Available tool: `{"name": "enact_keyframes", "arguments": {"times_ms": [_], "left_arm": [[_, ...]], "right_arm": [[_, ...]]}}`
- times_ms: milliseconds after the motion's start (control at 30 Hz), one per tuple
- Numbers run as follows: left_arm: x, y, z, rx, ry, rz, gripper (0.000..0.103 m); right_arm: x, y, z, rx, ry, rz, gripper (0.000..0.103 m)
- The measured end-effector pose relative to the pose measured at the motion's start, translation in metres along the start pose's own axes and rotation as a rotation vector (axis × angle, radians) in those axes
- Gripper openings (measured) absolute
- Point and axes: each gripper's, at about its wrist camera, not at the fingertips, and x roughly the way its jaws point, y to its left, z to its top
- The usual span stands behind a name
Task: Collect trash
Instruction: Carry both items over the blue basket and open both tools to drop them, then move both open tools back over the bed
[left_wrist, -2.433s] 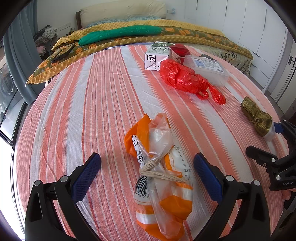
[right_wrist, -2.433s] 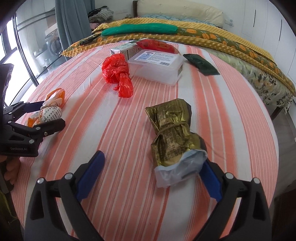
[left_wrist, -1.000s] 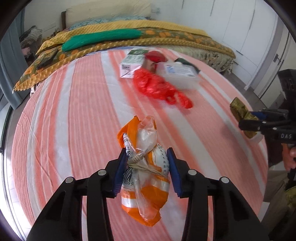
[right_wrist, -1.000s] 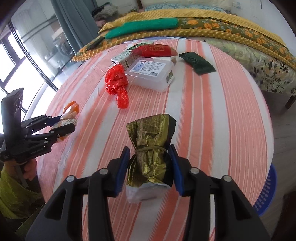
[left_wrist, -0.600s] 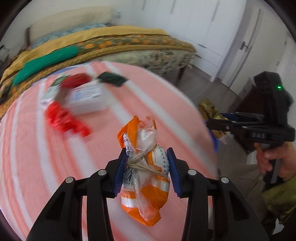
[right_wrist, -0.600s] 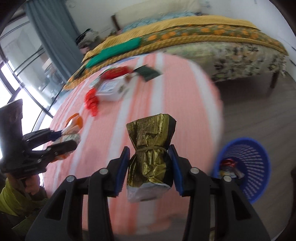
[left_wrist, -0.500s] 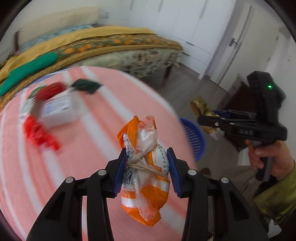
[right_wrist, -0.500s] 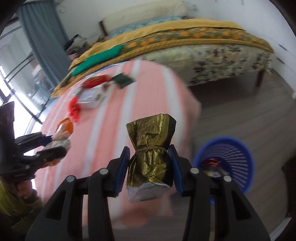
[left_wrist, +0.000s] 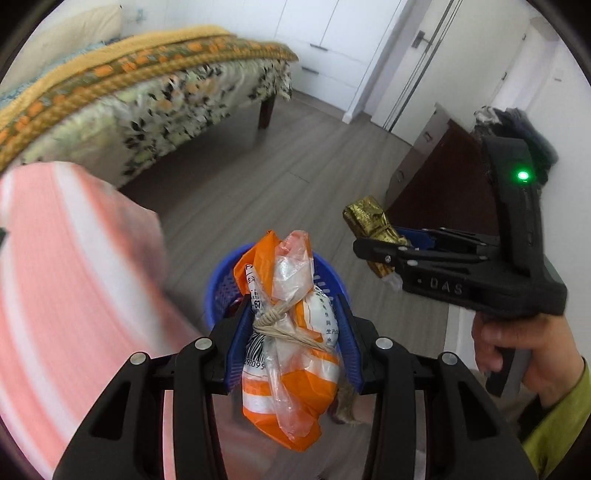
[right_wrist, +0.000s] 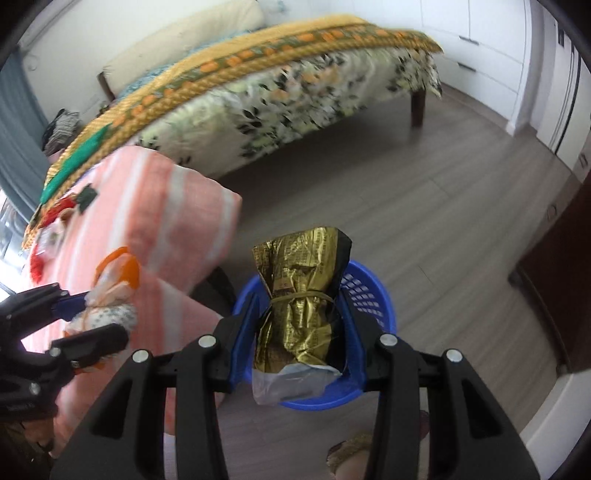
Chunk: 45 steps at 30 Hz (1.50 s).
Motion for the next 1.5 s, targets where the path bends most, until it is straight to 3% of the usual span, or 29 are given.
{"name": "enact_keyframes", "arguments": {"times_ms": [300, 333, 367, 433, 567, 667, 833, 933, 1100, 1267, 1400, 1500], "left_arm": [[0.085, -0.004, 0.009, -0.013, 0.077, 0.024, 0.045], [0.091, -0.004, 0.010, -0.010, 0.078, 0.032, 0.050], [0.096, -0.003, 0.011, -0.007, 0.078, 0.039, 0.066], [0.103, 0.000, 0.015, -0.012, 0.070, 0.081, 0.077], [0.079, 0.003, 0.020, -0.044, 0.022, 0.083, 0.089], [0.038, -0.002, 0.020, -0.032, -0.053, 0.086, 0.094], [-0.040, 0.000, -0.010, 0.020, -0.135, 0.134, 0.098], [-0.075, 0.019, -0.048, 0.010, -0.133, 0.204, 0.098], [-0.127, 0.075, -0.119, -0.093, -0.114, 0.370, 0.098], [-0.174, 0.138, -0.176, -0.213, -0.107, 0.524, 0.098], [-0.200, 0.185, -0.202, -0.301, -0.097, 0.599, 0.098], [-0.214, 0.210, -0.214, -0.368, -0.101, 0.621, 0.098]], "right_arm": [[0.030, -0.037, 0.008, 0.051, 0.050, -0.001, 0.043], [0.034, -0.039, 0.009, 0.054, 0.056, 0.005, 0.045], [0.039, -0.042, 0.011, 0.061, 0.059, 0.013, 0.057], [0.041, -0.050, 0.012, 0.096, 0.046, 0.005, 0.072], [0.027, -0.056, 0.018, 0.130, -0.002, -0.002, 0.076], [0.013, -0.053, 0.017, 0.126, -0.045, -0.043, 0.089], [-0.009, -0.029, 0.014, 0.114, -0.137, -0.104, 0.093], [-0.023, 0.001, 0.008, 0.082, -0.197, -0.089, 0.094], [-0.032, 0.086, -0.023, -0.088, -0.254, -0.038, 0.094], [-0.023, 0.184, -0.059, -0.273, -0.210, 0.059, 0.094], [-0.012, 0.257, -0.058, -0.374, -0.161, 0.123, 0.094], [0.006, 0.296, -0.047, -0.430, -0.103, 0.113, 0.094]]}}
